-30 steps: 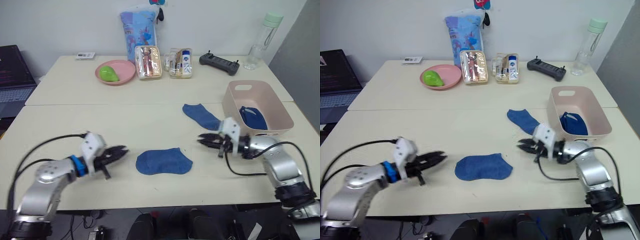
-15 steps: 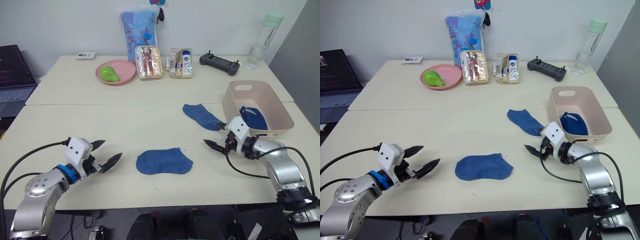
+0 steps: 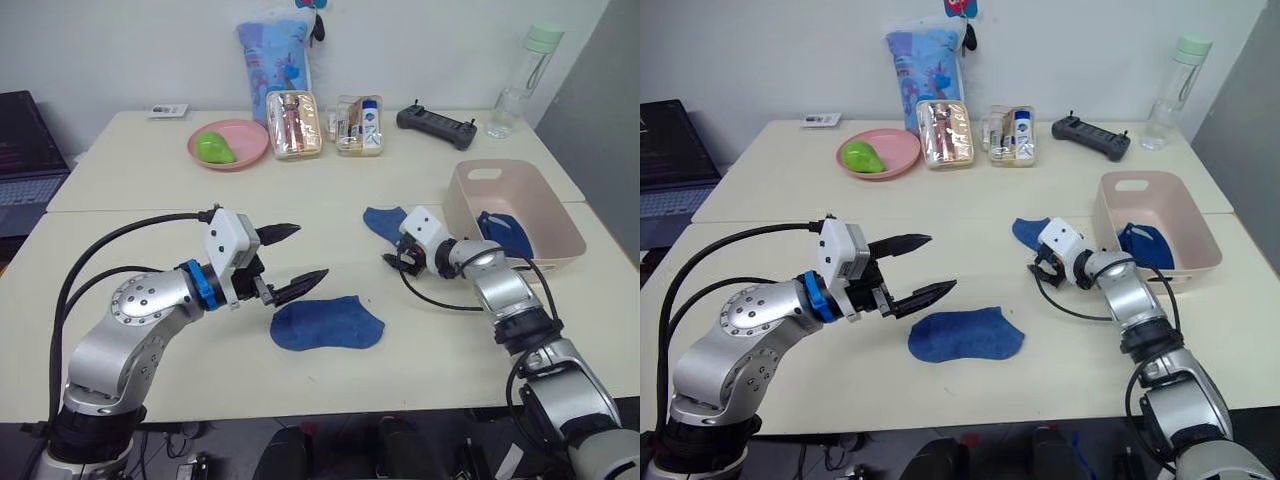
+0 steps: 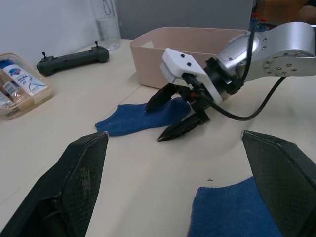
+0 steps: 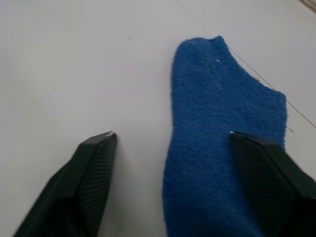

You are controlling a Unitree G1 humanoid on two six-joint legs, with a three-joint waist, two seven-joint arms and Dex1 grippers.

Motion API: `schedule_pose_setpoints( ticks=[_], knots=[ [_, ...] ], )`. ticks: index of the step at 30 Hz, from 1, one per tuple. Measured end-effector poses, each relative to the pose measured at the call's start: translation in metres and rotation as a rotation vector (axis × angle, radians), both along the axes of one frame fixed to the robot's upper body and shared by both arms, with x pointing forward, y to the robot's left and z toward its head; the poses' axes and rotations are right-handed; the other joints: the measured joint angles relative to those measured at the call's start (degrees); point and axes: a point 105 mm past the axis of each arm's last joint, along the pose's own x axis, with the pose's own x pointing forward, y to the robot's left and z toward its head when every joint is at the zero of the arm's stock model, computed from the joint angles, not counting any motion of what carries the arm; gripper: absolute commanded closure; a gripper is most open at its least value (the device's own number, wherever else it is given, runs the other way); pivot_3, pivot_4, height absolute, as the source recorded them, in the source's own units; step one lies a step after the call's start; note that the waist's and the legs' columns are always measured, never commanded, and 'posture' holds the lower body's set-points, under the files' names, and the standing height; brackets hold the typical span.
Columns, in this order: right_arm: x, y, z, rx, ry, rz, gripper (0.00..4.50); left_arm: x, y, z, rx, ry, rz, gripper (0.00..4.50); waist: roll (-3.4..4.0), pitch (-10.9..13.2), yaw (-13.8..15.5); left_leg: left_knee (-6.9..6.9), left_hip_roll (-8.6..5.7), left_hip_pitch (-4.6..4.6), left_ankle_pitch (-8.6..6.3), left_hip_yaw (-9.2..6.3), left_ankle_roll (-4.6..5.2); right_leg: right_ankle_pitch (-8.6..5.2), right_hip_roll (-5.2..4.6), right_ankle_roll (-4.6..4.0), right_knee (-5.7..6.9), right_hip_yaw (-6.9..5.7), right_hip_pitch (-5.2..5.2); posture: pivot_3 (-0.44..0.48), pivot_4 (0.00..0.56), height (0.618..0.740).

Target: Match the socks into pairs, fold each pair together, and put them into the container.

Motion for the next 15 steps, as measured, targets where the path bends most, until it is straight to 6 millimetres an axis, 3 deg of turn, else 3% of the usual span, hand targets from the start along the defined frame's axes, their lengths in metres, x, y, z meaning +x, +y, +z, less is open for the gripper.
schedule_pose_setpoints(
  ticks=[7, 8, 15],
  knots=[
    [0.0041, 0.0014, -0.0047, 0.027, 0.037, -0.015, 4.29, -0.002, 0.0022, -0.008, 0.001, 0.032, 0.008, 0.0, -0.01, -0.01, 0.07, 0.04, -0.02, -0.01, 0.0, -0.01, 0.0, 0.0, 0.0, 0.0, -0.01, 0.0, 0.03, 0.0, 0.15, 0.74],
    [0.0042, 0.0015, -0.0049, 0.04, 0.044, -0.019, 4.47, -0.0021, 0.0023, -0.0083, 0.001, 0.033, 0.009, 0.0, -0.01, -0.01, 0.07, 0.04, -0.02, -0.01, 0.0, -0.01, 0.0, 0.0, 0.0, 0.0, 0.0, 0.01, 0.03, 0.0, 0.15, 0.74],
    [0.0015, 0.0027, -0.0028, 0.058, 0.062, 0.005, 4.47, -0.0021, 0.0066, -0.0086, -0.003, 0.032, 0.026, 0.0, -0.01, -0.01, 0.06, 0.01, -0.01, -0.02, 0.0, -0.02, 0.0, 0.0, 0.0, 0.0, -0.02, -0.01, 0.01, 0.0, 0.15, 0.74]
  ],
)
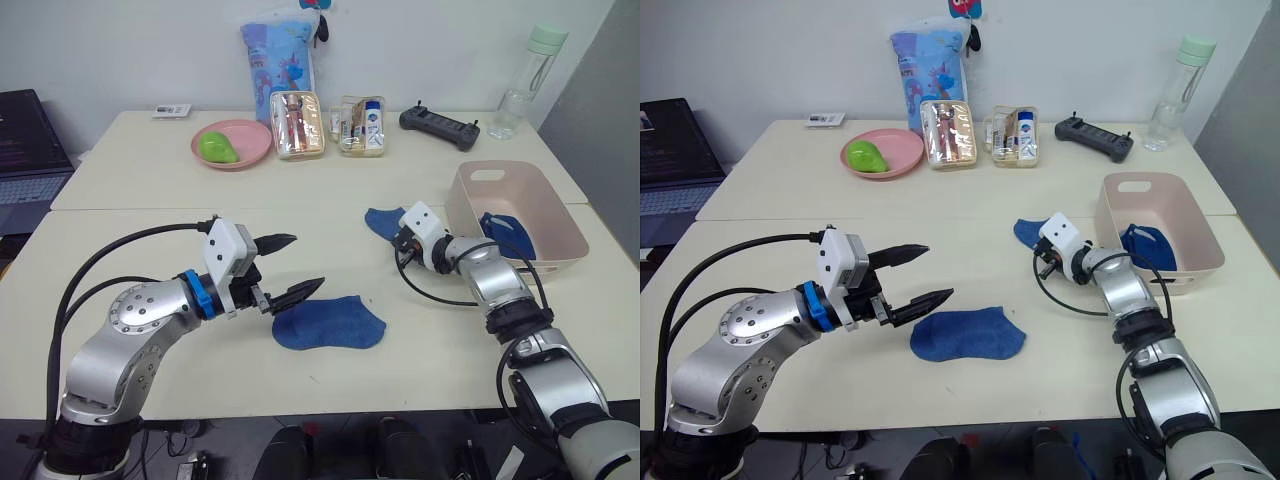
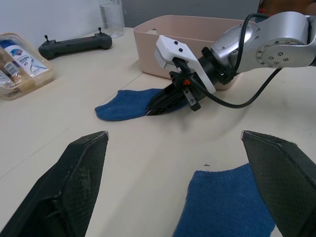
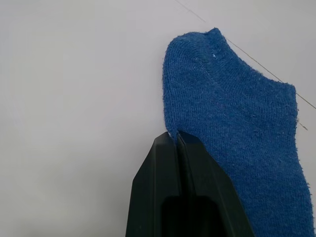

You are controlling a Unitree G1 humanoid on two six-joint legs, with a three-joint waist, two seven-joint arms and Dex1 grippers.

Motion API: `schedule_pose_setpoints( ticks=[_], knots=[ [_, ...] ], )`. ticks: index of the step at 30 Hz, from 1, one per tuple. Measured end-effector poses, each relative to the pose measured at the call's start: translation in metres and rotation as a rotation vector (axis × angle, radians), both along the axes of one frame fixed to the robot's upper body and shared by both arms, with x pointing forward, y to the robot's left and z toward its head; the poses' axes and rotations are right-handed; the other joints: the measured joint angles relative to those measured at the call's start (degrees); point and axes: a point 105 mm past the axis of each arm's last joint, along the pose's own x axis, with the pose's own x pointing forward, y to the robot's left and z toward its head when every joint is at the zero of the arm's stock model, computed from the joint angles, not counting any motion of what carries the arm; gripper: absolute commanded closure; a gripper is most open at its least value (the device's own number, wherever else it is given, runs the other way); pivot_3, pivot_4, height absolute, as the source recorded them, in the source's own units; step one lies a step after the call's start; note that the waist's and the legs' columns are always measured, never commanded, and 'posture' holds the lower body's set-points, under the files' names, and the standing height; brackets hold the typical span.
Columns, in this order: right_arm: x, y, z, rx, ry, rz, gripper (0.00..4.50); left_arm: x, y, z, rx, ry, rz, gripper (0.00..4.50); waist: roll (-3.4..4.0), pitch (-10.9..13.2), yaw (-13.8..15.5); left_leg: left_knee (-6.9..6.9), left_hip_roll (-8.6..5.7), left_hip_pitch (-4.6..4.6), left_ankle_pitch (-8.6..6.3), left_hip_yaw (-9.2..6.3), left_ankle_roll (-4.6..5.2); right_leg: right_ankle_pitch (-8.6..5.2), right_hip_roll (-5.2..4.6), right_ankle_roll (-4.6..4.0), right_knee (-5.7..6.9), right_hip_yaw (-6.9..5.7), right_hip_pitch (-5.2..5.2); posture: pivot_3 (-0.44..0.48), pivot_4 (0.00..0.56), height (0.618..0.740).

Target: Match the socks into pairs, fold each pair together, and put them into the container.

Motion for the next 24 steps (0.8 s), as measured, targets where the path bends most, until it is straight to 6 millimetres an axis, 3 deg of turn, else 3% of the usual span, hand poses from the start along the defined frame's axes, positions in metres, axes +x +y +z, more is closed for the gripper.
schedule_pose_setpoints(
  ticks=[2, 6, 10, 15, 19, 24],
  knots=[
    [-0.006, 0.004, 0.001, 0.0, -0.01, 0.051, 4.47, 0.0, 0.001, 0.001, -0.002, -0.007, 0.001, 0.0, 0.0, 0.0, 0.0, 0.0, 0.0, -0.02, 0.0, -0.01, 0.0, 0.0, 0.0, 0.0, -0.01, 0.0, -0.01, 0.0, 0.15, 0.74],
    [-0.04, 0.026, 0.007, -0.054, -0.064, 0.333, 4.47, 0.005, 0.011, 0.0, 0.008, 0.006, 0.035, 0.0, 0.02, 0.02, 0.01, -0.02, 0.01, -0.03, 0.0, -0.03, 0.01, 0.0, 0.0, 0.01, -0.01, -0.03, -0.04, 0.0, 0.15, 0.74],
    [-0.069, 0.035, 0.01, -0.085, -0.079, 0.51, 4.47, 0.016, 0.024, -0.009, 0.029, 0.041, 0.094, 0.0, 0.02, 0.02, 0.04, -0.01, 0.0, -0.01, 0.0, -0.05, 0.01, 0.0, 0.0, 0.01, -0.01, -0.04, -0.01, 0.0, 0.15, 0.74],
    [-0.076, 0.04, 0.01, -0.092, -0.09, 0.555, 4.47, 0.034, 0.032, -0.034, 0.107, 0.084, 0.149, 0.0, 0.01, 0.02, 0.06, -0.01, 0.0, -0.01, 0.0, -0.04, 0.0, 0.0, 0.01, 0.01, -0.01, -0.04, -0.02, 0.0, 0.15, 0.74],
    [-0.085, 0.043, 0.007, -0.082, -0.073, 0.589, 3.45, 0.05, 0.016, -0.047, 0.098, 0.094, 0.127, 0.0, 0.01, 0.02, 0.31, 0.02, -0.02, -0.05, 0.0, -0.08, 0.0, 0.0, 0.0, 0.01, -0.02, -0.06, -0.02, 0.0, 0.15, 0.74],
    [-0.105, 0.05, 0.012, -0.028, -0.041, 0.665, 1.72, 0.074, -0.001, -0.06, 0.117, 0.098, 0.115, 0.0, -0.02, 0.02, 0.61, 0.06, -0.05, -0.07, 0.0, -0.08, 0.0, 0.0, -0.01, 0.01, -0.02, -0.03, -0.02, 0.0, 0.15, 0.74]
  ],
)
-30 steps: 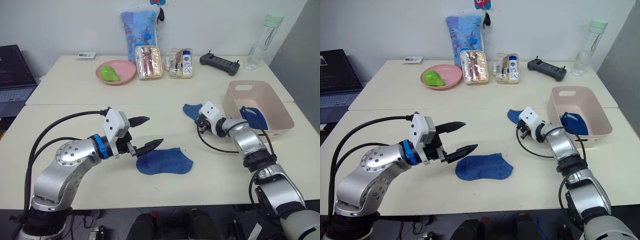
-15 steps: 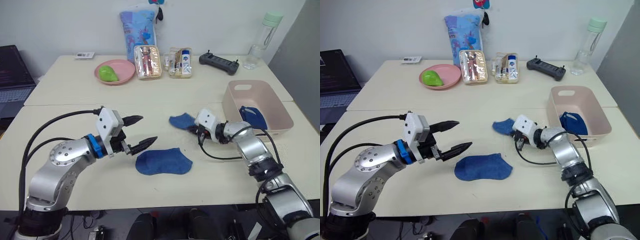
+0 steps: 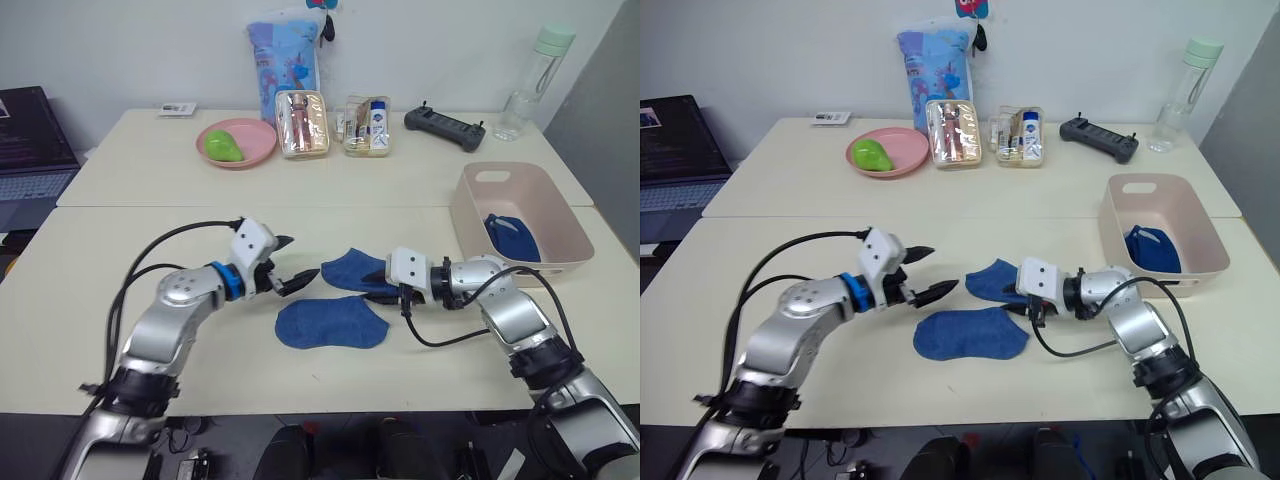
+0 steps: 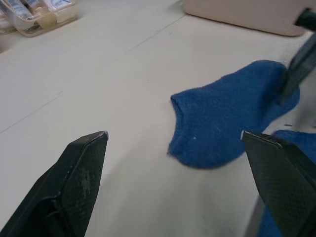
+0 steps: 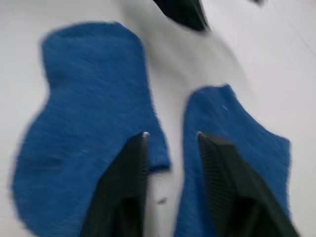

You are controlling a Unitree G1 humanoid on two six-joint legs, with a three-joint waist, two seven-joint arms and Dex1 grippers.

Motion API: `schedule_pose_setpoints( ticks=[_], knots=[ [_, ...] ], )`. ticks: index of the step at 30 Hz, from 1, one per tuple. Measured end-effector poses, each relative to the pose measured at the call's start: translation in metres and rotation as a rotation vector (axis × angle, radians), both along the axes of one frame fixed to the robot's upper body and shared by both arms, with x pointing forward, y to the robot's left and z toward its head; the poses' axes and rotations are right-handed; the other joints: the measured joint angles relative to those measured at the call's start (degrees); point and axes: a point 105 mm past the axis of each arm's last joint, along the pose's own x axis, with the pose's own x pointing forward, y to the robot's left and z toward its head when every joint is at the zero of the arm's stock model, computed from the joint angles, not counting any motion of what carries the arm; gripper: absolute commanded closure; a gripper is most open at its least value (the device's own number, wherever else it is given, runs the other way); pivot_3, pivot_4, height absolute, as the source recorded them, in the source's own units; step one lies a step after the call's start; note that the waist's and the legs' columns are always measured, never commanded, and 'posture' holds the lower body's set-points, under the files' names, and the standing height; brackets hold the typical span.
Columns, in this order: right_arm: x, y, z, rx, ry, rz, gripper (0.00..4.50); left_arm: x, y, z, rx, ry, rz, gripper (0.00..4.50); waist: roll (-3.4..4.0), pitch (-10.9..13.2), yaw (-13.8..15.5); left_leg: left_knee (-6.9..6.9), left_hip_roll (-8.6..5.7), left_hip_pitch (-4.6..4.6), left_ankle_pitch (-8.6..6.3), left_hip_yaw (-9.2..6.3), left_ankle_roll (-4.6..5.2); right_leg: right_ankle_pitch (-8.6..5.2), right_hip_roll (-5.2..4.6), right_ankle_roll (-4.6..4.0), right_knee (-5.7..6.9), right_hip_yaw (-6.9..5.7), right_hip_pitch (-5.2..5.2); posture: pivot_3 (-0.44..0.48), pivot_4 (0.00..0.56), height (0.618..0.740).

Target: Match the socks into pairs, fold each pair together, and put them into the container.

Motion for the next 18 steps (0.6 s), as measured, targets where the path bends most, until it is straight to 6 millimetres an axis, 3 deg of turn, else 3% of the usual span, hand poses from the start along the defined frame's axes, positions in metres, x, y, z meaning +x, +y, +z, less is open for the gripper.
schedule_pose_setpoints(
  ticks=[3, 8, 12, 15, 18],
  knots=[
    [0.002, -0.012, 0.003, 0.028, 0.058, -0.078, 0.72, 0.009, -0.009, -0.002, -0.003, 0.001, -0.017, 0.0, 0.0, 0.0, -0.04, 0.0, 0.0, -0.01, 0.0, -0.05, 0.0, 0.0, 0.0, 0.0, 0.02, -0.04, 0.0, 0.0, 0.15, 0.74],
    [0.026, -0.054, 0.007, 0.111, 0.111, -0.411, 0.72, 0.031, -0.024, -0.008, 0.06, 0.003, -0.032, 0.0, -0.01, -0.01, 0.45, 0.02, -0.05, -0.03, 0.0, -0.04, 0.0, 0.0, -0.02, 0.0, 0.01, -0.03, 0.0, 0.0, 0.15, 0.74],
    [0.028, -0.09, -0.014, 0.064, 0.173, -0.627, 0.72, 0.032, -0.021, -0.029, 0.113, 0.064, -0.044, 0.0, -0.01, -0.01, 0.27, -0.01, -0.05, -0.05, 0.0, 0.04, 0.0, 0.0, -0.02, 0.0, 0.01, 0.06, -0.07, 0.0, 0.15, 0.74],
    [0.026, -0.092, -0.022, 0.103, 0.26, -0.712, 0.67, 0.029, -0.022, -0.032, 0.113, 0.096, -0.079, 0.6, -0.01, -0.01, -0.06, -0.01, -0.02, -0.02, 0.01, 0.01, 0.0, 0.0, -0.01, 0.0, 0.08, 0.02, -0.06, 0.0, 0.15, 0.74],
    [0.025, -0.083, -0.023, 0.14, 0.314, -0.743, 0.67, 0.024, -0.025, -0.034, 0.121, 0.131, -0.135, 1.48, -0.01, -0.04, -0.34, -0.01, -0.03, 0.02, 0.01, -0.02, 0.0, -0.01, -0.01, 0.0, 0.08, 0.0, 0.01, 0.0, 0.15, 0.74]
  ],
)
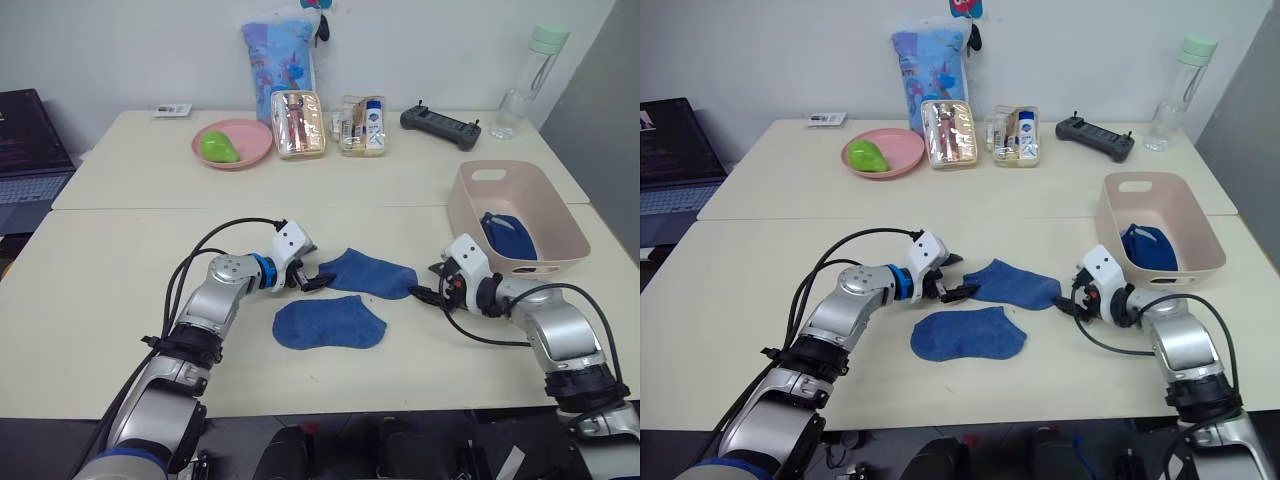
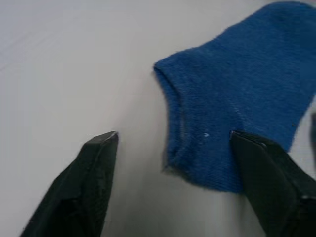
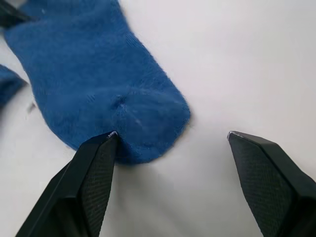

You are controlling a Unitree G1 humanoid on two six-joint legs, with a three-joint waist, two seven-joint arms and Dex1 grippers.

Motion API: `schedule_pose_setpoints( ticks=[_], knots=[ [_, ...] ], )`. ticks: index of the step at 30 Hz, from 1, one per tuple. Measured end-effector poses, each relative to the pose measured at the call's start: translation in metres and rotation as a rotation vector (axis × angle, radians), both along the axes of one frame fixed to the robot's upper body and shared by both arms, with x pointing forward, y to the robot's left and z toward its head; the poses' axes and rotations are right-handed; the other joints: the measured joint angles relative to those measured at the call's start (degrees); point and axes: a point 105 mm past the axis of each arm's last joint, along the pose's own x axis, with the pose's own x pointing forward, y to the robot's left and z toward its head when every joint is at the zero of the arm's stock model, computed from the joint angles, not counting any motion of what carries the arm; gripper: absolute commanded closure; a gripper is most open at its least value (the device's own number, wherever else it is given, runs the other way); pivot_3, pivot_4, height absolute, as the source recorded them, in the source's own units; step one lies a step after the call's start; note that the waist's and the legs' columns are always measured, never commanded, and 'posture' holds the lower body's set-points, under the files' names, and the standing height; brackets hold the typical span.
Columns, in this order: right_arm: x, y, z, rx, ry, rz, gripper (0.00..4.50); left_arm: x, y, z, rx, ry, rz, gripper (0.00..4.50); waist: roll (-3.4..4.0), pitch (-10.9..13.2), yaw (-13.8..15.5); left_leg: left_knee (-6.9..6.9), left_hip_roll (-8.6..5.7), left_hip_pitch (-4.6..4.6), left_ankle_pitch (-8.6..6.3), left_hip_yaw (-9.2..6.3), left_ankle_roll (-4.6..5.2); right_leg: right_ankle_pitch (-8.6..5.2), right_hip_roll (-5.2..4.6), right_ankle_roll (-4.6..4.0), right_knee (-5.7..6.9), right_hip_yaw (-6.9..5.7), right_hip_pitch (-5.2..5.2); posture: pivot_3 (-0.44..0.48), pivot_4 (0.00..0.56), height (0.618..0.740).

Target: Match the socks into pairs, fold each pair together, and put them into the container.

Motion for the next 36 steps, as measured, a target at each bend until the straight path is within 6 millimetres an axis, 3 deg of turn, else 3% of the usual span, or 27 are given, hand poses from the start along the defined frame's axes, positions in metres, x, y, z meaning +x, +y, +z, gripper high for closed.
schedule_pose_setpoints(
  ticks=[1, 4, 9, 13, 14, 19, 24, 30, 34, 36],
  knots=[
    [0.0, 0.001, 0.0, 0.008, 0.008, -0.01, 0.67, -0.001, 0.0, 0.0, 0.001, 0.007, -0.009, 1.84, -0.02, -0.01, -0.05, 0.0, 0.0, 0.0, 0.0, 0.0, 0.0, 0.0, 0.0, 0.0, -0.01, 0.0, 0.0, 0.0, 0.15, 0.74],
    [0.003, 0.005, 0.001, 0.049, 0.021, -0.034, 1.29, -0.001, 0.0, -0.001, 0.005, 0.019, -0.014, 2.81, -0.05, -0.04, -0.25, 0.0, 0.0, 0.01, 0.0, 0.0, 0.0, 0.0, 0.0, 0.0, 0.0, 0.0, 0.0, 0.0, 0.15, 0.74],
    [0.006, 0.013, 0.0, 0.085, 0.041, -0.033, 2.94, -0.001, 0.0, 0.0, 0.007, 0.021, -0.022, 4.34, -0.05, -0.04, -0.35, 0.0, 0.01, 0.01, 0.0, 0.0, 0.0, 0.0, 0.02, 0.0, 0.0, 0.0, 0.0, 0.0, 0.15, 0.74],
    [0.006, 0.018, 0.0, 0.109, 0.06, -0.013, 4.34, 0.0, 0.001, 0.001, 0.001, 0.02, -0.014, 4.5, -0.05, -0.03, -0.35, 0.0, 0.0, 0.0, 0.0, 0.0, 0.0, 0.0, 0.01, 0.0, -0.01, 0.01, -0.01, 0.0, 0.15, 0.74],
    [0.007, 0.019, 0.0, 0.114, 0.062, -0.007, 4.46, 0.0, 0.002, 0.001, -0.002, 0.02, -0.008, 4.5, -0.05, -0.03, -0.36, 0.0, 0.0, 0.01, 0.0, 0.01, 0.01, 0.0, 0.01, 0.0, 0.0, 0.01, -0.01, 0.0, 0.15, 0.74],
    [0.022, 0.027, 0.017, 0.114, 0.011, 0.026, 4.46, -0.003, 0.004, 0.003, -0.013, 0.018, 0.014, 4.5, -0.05, -0.03, -0.37, 0.0, 0.0, -0.02, 0.0, 0.0, 0.0, 0.0, 0.01, 0.0, -0.02, 0.01, -0.03, 0.0, 0.15, 0.74],
    [0.044, 0.048, 0.037, 0.087, -0.049, 0.113, 4.46, -0.029, 0.008, 0.019, -0.088, 0.081, -0.021, 4.5, -0.03, -0.01, -0.72, -0.02, 0.03, -0.05, 0.0, 0.01, 0.0, 0.0, 0.01, 0.0, 0.0, 0.02, -0.09, 0.0, 0.15, 0.74],
    [0.07, 0.104, 0.055, 0.1, -0.102, 0.236, 4.46, -0.058, -0.01, 0.055, -0.251, 0.147, -0.103, 4.5, -0.03, 0.0, -0.58, -0.01, 0.04, -0.03, 0.0, 0.03, 0.0, 0.0, 0.01, 0.0, -0.01, 0.03, -0.08, 0.0, 0.15, 0.74],
    [0.077, 0.135, 0.051, 0.096, -0.104, 0.294, 4.46, -0.067, -0.024, 0.054, -0.342, 0.219, -0.089, 4.5, -0.04, 0.0, -0.44, 0.0, 0.04, -0.05, 0.0, 0.02, -0.01, 0.0, 0.01, 0.0, -0.05, 0.03, -0.08, 0.0, 0.15, 0.74],
    [0.079, 0.14, 0.046, 0.09, -0.101, 0.3, 4.46, -0.073, -0.028, 0.049, -0.368, 0.261, -0.08, 4.5, -0.04, 0.0, -0.35, 0.0, 0.02, -0.09, 0.01, 0.01, -0.01, 0.0, -0.03, 0.0, -0.07, 0.02, -0.08, 0.0, 0.15, 0.74]
  ],
)
